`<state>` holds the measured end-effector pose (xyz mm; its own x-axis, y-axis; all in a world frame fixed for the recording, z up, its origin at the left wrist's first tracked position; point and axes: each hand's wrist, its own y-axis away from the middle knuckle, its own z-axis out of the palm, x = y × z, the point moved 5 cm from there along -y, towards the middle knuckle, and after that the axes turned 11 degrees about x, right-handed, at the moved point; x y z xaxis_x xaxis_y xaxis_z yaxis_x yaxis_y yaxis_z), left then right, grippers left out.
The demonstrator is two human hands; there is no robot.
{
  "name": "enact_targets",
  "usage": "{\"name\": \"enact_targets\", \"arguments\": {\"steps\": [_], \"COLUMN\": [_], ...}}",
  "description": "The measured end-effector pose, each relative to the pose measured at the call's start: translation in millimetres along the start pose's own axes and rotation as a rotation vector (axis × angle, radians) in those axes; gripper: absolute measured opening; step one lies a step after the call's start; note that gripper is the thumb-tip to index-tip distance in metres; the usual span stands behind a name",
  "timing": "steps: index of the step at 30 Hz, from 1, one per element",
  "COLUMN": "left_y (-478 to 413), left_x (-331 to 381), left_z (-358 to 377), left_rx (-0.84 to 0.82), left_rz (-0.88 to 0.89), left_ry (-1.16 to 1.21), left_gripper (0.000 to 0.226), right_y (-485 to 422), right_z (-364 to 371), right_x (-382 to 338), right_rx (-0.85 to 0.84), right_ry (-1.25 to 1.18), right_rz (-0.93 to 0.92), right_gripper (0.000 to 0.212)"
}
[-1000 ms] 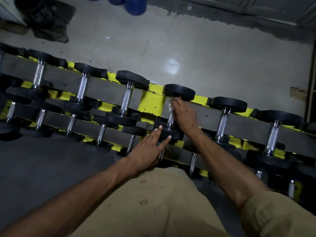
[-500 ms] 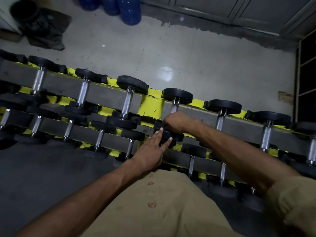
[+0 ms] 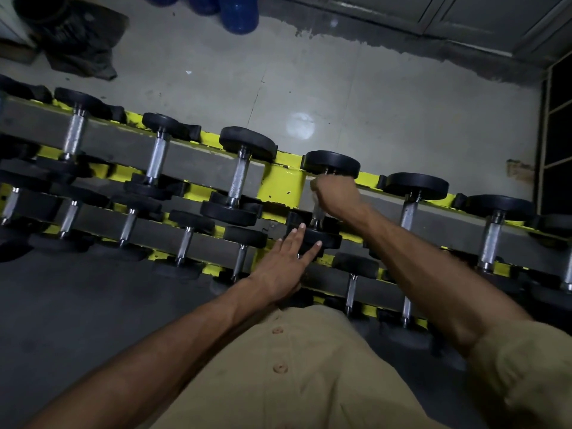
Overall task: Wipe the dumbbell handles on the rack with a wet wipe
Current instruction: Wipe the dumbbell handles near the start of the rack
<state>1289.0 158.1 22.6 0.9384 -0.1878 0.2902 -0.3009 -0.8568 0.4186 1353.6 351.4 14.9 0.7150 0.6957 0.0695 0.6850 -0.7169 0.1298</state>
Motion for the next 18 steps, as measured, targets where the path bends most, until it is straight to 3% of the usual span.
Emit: {"name": "enact_targets", "arguments": {"steps": [3, 5, 7, 13, 18], "left_y": [0.5, 1.5, 2.9, 2.6, 3.8], "left_x": [1.7, 1.6, 1.2, -0.8, -5.9], "left_z": [-0.4, 1.3, 2.7, 7.5, 9.1], "left_rx": [0.016, 0.046, 0.076, 0.118, 0.115], "left_rz": [0.017, 0.020, 0.023, 0.054, 0.081], "left_ry": [0.000, 0.009, 0.013, 0.044, 0.024], "left_gripper": [0.098, 0.097, 0.098, 0.097, 0.101], "right_y": [31.6, 49.6, 59.1, 85.5, 80.9], "right_z": [19.6, 29.7, 34.0, 43.6, 53.0], "right_x": [-15.5, -14.3, -7.4, -6.4, 4.7], "right_rx": [-0.028, 0.012, 0.122, 0.383, 0.389], "right_ry": [-0.135, -0.225, -0.319, -0.812, -0.968], "right_rz": [-0.196, -0.189, -0.034, 0.660, 0.992], "right_gripper": [0.019, 0.024, 0.021, 0.014, 0.008]}}
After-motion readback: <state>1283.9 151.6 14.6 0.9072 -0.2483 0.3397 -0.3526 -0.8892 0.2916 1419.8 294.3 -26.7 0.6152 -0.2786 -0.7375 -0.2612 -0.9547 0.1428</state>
